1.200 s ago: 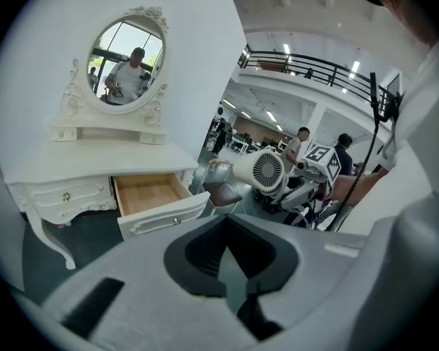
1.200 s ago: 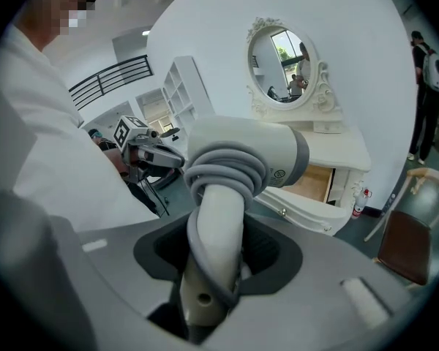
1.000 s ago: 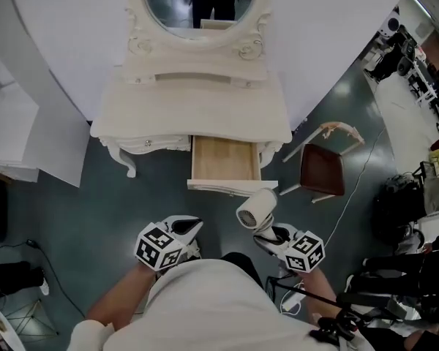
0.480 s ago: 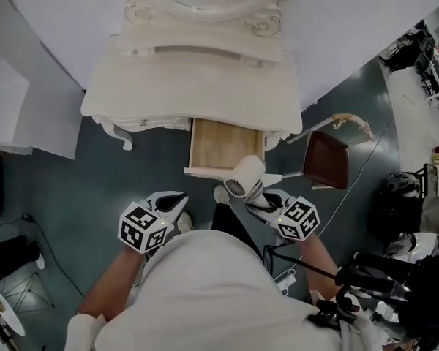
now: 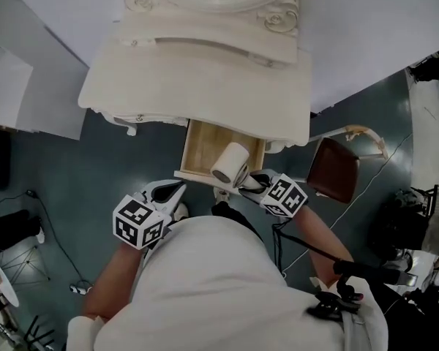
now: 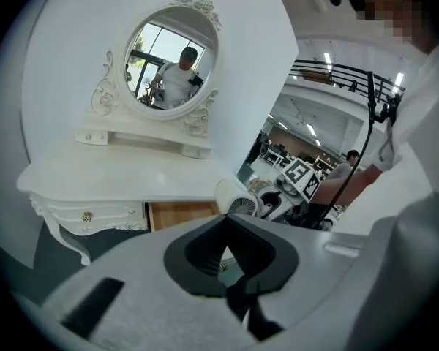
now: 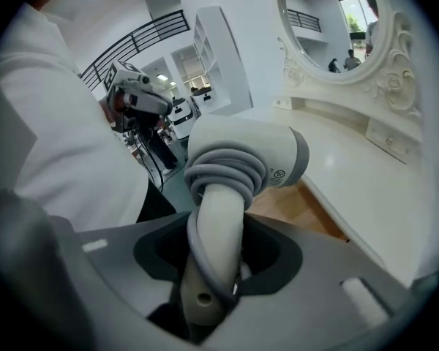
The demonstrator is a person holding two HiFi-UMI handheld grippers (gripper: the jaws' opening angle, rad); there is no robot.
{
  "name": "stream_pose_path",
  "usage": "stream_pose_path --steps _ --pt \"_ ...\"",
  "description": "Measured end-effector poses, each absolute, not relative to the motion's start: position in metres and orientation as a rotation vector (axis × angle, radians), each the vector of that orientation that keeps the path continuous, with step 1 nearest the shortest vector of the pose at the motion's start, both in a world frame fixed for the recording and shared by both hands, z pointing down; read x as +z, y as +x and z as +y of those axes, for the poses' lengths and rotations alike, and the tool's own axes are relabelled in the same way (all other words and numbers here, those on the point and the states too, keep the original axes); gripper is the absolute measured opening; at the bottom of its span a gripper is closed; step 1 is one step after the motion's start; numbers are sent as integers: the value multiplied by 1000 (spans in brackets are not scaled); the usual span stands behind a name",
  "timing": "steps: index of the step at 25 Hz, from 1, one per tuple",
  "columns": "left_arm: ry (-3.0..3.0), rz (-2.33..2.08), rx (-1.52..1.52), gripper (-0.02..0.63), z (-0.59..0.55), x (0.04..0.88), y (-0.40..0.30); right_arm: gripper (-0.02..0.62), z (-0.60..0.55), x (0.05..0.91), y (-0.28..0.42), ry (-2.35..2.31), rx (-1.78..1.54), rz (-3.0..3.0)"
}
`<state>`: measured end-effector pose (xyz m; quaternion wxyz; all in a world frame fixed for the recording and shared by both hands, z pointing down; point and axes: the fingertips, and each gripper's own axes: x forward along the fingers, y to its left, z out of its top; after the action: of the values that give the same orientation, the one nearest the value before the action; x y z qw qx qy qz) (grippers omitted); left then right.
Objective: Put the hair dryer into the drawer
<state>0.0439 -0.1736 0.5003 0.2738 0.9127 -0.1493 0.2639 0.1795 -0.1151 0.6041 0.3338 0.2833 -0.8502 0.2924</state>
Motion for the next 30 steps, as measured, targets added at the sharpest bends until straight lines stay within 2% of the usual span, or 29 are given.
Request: stream_pose_path --steps 18,30 --pt "2286 -794 686 3 -196 506 41 166 -188 717 182 333 639 -2109" --pt "2219 -896 697 3 -195 510 16 164 -226 766 169 382 644 -2025"
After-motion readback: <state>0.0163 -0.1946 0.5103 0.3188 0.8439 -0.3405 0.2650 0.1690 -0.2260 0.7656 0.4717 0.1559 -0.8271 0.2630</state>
